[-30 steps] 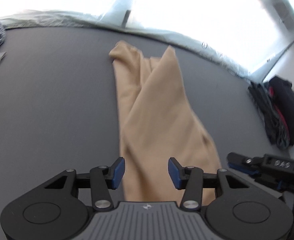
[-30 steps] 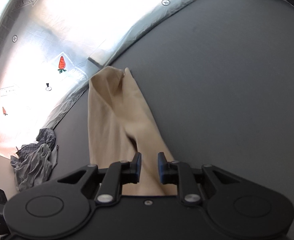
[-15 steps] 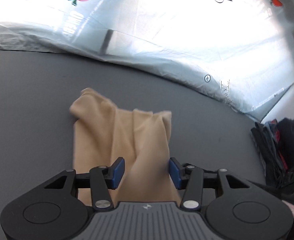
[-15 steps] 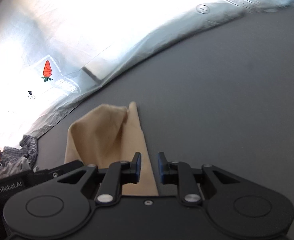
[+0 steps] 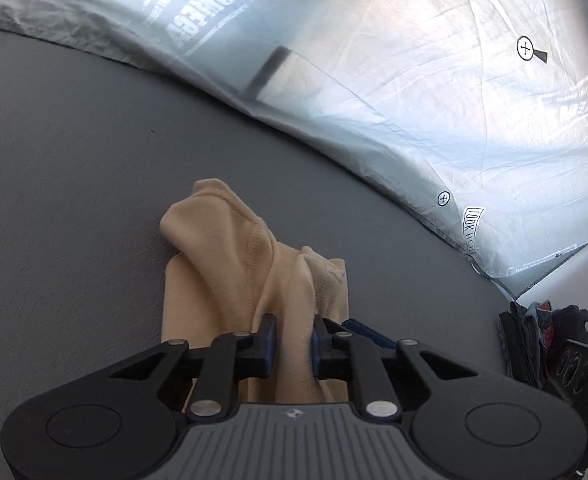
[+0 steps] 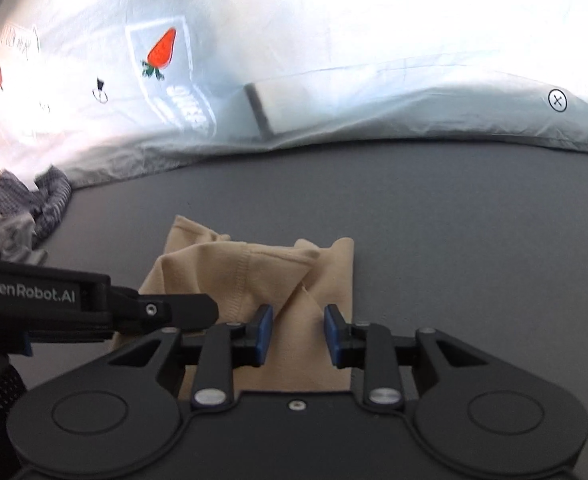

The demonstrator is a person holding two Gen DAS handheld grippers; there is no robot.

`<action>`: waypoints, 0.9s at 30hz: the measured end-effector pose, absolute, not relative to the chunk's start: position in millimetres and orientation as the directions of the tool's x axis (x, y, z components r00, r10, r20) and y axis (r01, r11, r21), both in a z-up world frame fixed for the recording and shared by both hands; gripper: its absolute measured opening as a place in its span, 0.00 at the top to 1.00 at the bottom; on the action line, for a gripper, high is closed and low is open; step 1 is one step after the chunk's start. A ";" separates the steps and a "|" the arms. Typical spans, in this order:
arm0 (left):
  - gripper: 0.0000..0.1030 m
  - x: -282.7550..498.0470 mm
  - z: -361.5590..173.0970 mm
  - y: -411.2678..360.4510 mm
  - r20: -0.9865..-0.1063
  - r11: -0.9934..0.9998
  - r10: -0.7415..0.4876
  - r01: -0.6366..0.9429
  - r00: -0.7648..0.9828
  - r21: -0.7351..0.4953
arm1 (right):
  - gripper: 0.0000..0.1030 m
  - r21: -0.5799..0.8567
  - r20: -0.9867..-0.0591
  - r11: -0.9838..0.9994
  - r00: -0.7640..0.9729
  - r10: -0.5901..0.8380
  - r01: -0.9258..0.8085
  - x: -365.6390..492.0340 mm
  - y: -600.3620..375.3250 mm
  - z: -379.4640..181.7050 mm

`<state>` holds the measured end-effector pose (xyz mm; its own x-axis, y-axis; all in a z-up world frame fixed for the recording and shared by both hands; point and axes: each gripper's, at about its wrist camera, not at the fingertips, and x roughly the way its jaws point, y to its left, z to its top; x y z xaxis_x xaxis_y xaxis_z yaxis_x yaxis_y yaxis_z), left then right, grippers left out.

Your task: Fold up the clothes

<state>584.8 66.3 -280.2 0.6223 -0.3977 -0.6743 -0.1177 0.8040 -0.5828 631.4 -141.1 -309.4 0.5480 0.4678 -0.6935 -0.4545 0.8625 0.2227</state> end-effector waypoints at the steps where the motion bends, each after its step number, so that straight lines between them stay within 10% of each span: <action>1: 0.82 584.3 -280.0 67.1 -0.671 0.803 -0.400 -0.115 0.624 -0.585 | 0.77 0.203 -0.694 0.863 0.554 0.460 -0.462 630.0 -138.0 -308.2; 3: 0.82 583.4 -277.8 67.8 -0.663 0.803 -0.402 -0.105 0.631 -0.586 | 0.96 0.185 -0.689 0.857 0.558 0.463 -0.481 627.4 -135.1 -305.7; 11: 0.84 582.5 -263.7 64.7 -0.617 0.812 -0.417 -0.032 0.667 -0.583 | 0.97 0.135 -0.588 0.915 0.713 0.382 -0.379 606.4 -163.3 -275.4; 27: 0.82 584.8 -277.9 54.8 -0.682 0.891 -0.320 -0.035 0.658 -0.452 | 0.86 0.225 -0.674 0.940 0.656 0.339 -0.255 624.9 -180.4 -306.0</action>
